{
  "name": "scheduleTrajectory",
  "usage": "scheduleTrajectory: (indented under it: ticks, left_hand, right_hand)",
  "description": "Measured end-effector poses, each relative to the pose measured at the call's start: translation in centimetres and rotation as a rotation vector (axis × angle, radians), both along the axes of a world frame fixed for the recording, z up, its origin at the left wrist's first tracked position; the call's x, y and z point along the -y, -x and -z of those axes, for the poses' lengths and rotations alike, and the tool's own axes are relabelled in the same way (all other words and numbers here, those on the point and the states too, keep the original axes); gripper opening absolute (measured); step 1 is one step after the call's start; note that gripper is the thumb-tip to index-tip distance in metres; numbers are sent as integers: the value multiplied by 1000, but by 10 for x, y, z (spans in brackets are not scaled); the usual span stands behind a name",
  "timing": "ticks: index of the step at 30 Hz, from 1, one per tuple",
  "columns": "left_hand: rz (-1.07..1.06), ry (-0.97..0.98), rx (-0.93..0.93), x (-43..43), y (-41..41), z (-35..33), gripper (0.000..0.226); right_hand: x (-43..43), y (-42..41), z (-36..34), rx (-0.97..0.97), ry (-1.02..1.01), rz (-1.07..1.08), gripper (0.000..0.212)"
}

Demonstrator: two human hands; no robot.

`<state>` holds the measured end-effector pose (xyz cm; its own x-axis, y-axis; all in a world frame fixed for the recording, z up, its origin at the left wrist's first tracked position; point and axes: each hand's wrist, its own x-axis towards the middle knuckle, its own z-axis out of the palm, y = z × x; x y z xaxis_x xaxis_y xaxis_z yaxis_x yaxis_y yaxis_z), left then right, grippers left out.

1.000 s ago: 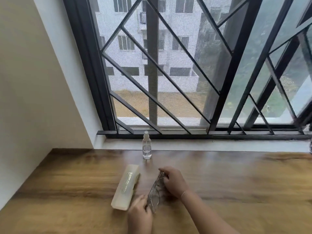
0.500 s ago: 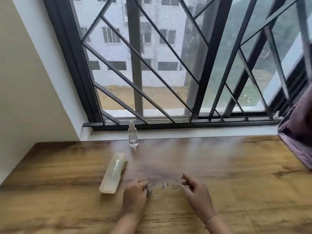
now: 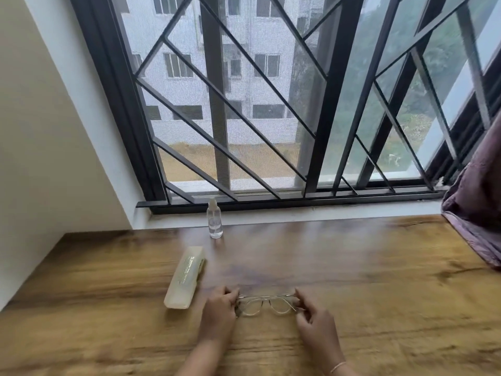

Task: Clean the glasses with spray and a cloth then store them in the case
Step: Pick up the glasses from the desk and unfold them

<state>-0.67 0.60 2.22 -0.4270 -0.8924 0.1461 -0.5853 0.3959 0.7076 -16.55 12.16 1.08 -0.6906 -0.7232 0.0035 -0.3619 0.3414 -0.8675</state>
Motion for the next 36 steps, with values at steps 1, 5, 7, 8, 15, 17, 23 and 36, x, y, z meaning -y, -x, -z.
scheduleTrajectory:
  ticks: [1, 5, 7, 8, 15, 17, 23, 36]
  left_hand:
    - [-4, -6, -9, 0, 0, 0, 19]
    - [-9, -3, -27, 0, 0, 1, 18]
    - [-13, 1, -21, 0, 0, 2, 17]
    - [-13, 5, -15, 0, 0, 2, 17]
    - [-9, 39, 27, 2, 0, 7, 22]
    - [-16, 40, 24, 2, 0, 7, 21]
    - [-17, 47, 39, 3, -1, 10, 23]
    - [-102, 25, -40, 7, -10, 5, 28]
  right_hand:
    - [0, 0, 0, -1, 4, 5, 51]
    - [-2, 0, 2, 22, 12, -1, 55]
    - [-2, 0, 3, 36, 19, 6, 54]
    - [-2, 1, 3, 37, 24, 12, 53]
    - [-2, 0, 4, 60, 5, 22, 57]
    - [-3, 0, 1, 68, 0, 30, 60]
    - [-3, 0, -2, 77, -18, 61, 52]
    - [14, 4, -37, 49, -78, 161, 41]
